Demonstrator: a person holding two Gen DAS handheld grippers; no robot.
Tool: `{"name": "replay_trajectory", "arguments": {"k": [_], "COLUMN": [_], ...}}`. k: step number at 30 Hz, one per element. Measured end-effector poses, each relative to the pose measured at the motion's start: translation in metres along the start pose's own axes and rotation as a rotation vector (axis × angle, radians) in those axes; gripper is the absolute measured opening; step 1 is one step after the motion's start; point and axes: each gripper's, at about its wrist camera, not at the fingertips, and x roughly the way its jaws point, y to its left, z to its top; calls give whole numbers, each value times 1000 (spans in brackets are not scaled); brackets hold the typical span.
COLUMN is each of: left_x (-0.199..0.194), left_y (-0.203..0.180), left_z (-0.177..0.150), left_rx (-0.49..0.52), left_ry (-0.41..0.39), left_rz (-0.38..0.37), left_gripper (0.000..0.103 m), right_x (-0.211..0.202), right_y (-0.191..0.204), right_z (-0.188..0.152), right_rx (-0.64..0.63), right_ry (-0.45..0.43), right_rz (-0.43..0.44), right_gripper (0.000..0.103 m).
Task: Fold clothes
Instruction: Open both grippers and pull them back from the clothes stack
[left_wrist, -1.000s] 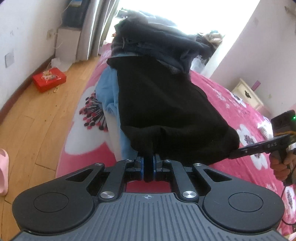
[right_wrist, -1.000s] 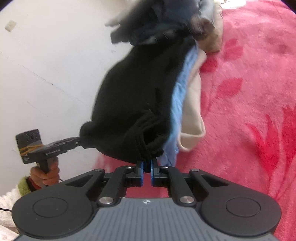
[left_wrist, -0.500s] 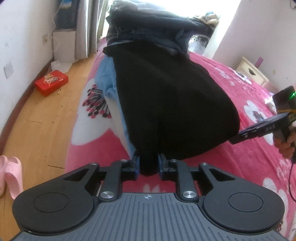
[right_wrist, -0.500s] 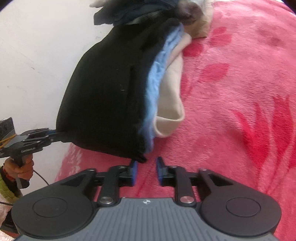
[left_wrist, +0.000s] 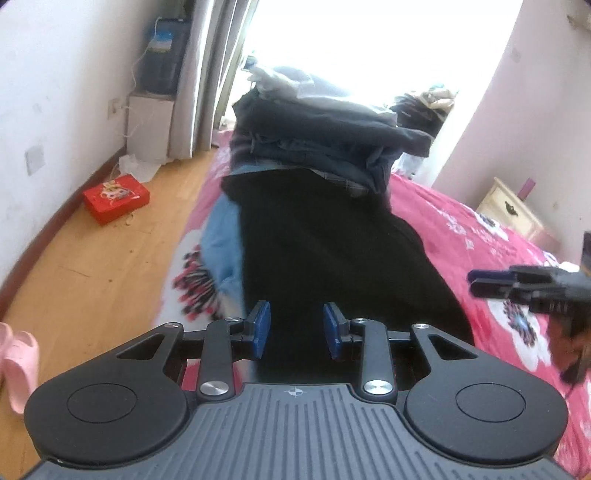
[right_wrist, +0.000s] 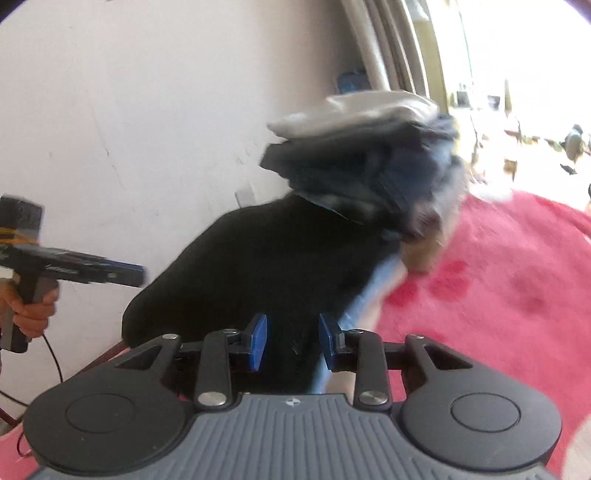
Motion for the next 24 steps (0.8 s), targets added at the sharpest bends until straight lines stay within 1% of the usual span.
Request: {"name": "replay_trajectory", "arguments": {"k": [1, 2, 3, 4, 6, 8, 10, 13, 15, 17, 19, 20, 21, 22, 24], "left_x": [11, 17, 18, 14, 3, -3, 0, 27, 52, 80, 103, 113, 120, 123, 123], "left_y": [2, 6, 11, 13, 15, 12, 9, 2, -2, -2, 1, 4, 7, 10, 16], "left_z": [0, -1, 0, 3, 11, 22, 36, 59, 71, 83, 91, 95, 97, 100, 105], "left_rx": [-7, -24, -46, -63, -77, -51, -28, -12, 11, 10, 11, 2, -15, -39, -83], "left_ry": [8, 7, 4, -2, -23, -52, -70, -70, -63, -41, -22, -14, -11, -14, -29], "left_rz": [11, 14, 4, -4, -13, -18, -23, -29, -13, 3, 33, 52, 57, 51, 40], "left_gripper": [32, 33, 33, 33, 33, 35, 35, 36, 36, 36, 36, 36, 36, 36, 36], "right_x": [9, 20, 27, 27, 20, 10, 10, 28, 50, 71, 94, 106, 115, 124, 132], "right_y": [-2, -7, -13, -18, -25, -28, -31, -34, -37, -45, -59, -66, -74, -83, -97], "right_z": [-4, -8, -12, -14, -12, -1, 13, 31, 40, 47, 50, 51, 51, 52, 55], "right_rx": [1, 10, 23, 39, 64, 73, 85, 93, 99, 149, 216, 249, 278, 308, 373], "right_ry": [13, 47, 70, 71, 55, 16, -29, -69, -87, -93, -76, -67, -54, -47, -54], "right_rz": [-20, -45, -57, -56, -47, -37, -25, -10, 0, -3, -18, -26, -33, -52, -59], "right_gripper": [33, 32, 32, 32, 30, 30, 30, 29, 26, 25, 23, 23, 19, 15, 14]}}
